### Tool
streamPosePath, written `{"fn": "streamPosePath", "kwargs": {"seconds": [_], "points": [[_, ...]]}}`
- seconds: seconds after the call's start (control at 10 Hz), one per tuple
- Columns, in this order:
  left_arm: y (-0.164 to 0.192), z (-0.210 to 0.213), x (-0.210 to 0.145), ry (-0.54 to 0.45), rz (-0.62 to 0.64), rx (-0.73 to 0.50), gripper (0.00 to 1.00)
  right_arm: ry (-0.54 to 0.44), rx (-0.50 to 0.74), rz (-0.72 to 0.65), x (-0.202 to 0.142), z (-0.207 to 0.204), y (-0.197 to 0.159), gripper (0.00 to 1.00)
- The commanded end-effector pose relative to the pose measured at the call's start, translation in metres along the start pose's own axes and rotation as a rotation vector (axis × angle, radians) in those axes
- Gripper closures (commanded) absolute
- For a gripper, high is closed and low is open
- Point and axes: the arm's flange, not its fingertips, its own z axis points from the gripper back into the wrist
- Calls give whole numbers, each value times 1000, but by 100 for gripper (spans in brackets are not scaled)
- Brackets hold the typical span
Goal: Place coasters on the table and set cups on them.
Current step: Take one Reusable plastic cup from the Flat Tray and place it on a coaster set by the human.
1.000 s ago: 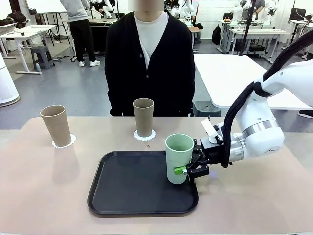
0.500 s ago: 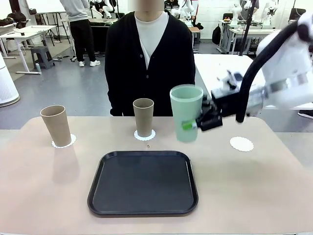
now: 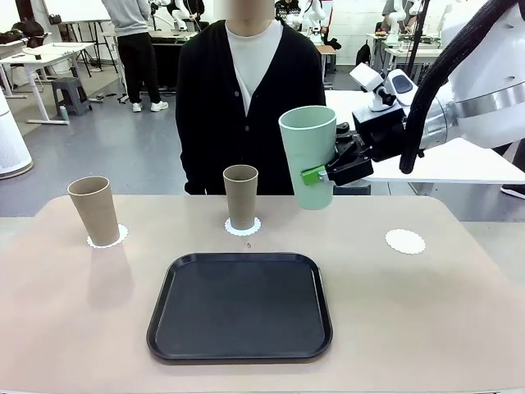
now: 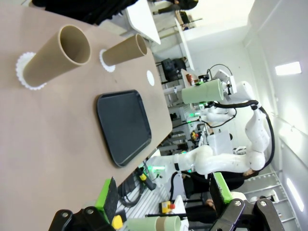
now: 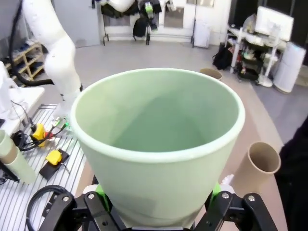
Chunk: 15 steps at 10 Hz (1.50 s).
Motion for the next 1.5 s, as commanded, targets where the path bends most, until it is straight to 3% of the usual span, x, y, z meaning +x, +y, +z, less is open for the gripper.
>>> {"fn": "streamPosePath", "kwargs": {"seconds": [0.0,0.2,0.3,0.4,0.6,0.9,1.2,1.4], "points": [[-2,2,-1,-4,-2,-14,0,-23,32,32,9,2,5,100],[-2,2,-1,-4,-2,-14,0,-23,32,32,9,2,5,100],[-2,2,-1,-4,-2,-14,0,-10,17,11,5,0,3,15],[-2,2,-1,-4,-2,-14,0,-96,-20,16,-12,36,-31,15],[-2,2,-1,-4,-2,-14,0,-177,-28,-51,-61,123,-84,15],[-2,2,-1,-4,-2,-14,0,-100,-128,-148,-112,218,-104,15],[-2,2,-1,-4,-2,-14,0,-8,-73,-173,-125,251,-102,15],[-2,2,-1,-4,-2,-14,0,-11,-24,-159,-136,249,-100,15]]}}
